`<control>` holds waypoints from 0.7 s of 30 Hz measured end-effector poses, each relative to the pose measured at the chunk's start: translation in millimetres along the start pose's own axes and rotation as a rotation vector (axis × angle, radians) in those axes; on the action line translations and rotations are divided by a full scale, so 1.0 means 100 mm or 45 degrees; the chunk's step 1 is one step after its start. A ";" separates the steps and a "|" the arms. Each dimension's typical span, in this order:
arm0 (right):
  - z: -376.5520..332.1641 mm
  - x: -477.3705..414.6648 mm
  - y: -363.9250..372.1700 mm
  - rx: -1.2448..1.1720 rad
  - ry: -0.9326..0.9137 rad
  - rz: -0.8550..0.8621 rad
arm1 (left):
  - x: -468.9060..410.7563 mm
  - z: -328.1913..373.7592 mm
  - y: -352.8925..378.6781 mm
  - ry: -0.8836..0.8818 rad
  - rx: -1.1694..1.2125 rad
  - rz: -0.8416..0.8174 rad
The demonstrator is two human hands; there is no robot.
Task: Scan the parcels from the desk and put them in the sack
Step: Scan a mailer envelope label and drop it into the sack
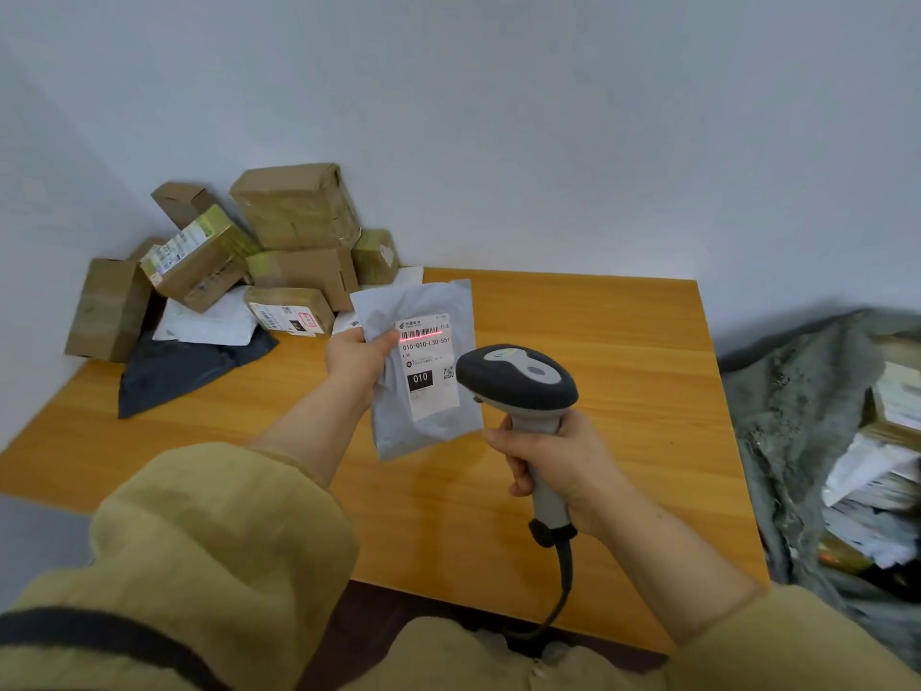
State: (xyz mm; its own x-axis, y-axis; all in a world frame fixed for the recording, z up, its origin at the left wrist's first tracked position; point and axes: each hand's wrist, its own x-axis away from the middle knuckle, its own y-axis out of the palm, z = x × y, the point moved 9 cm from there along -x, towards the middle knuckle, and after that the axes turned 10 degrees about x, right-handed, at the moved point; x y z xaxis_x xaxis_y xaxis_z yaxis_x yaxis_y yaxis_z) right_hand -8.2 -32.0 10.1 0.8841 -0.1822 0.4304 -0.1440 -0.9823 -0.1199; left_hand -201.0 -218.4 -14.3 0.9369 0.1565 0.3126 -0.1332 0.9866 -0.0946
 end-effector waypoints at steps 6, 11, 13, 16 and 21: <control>-0.01 0.02 0.04 -0.001 -0.001 0.012 | -0.01 0.02 -0.02 0.011 -0.003 -0.003; -0.04 0.03 0.08 -0.003 -0.016 0.019 | -0.03 0.02 -0.02 -0.005 -0.004 -0.010; -0.03 0.04 0.08 -0.011 -0.015 0.022 | -0.02 0.02 -0.02 -0.018 -0.002 -0.010; -0.03 0.05 0.09 -0.020 -0.012 0.025 | -0.02 0.01 -0.02 -0.019 -0.020 -0.013; 0.03 0.03 0.12 -0.037 -0.003 0.040 | -0.02 -0.01 0.01 -0.029 -0.064 -0.031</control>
State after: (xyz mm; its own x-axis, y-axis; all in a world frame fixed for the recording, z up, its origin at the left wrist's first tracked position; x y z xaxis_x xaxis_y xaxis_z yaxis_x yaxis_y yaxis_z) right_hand -6.3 -44.0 7.6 0.8798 -0.2128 0.4250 -0.1846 -0.9770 -0.1070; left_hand -203.2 -217.9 -15.7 0.9319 0.1339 0.3370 -0.0934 0.9866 -0.1337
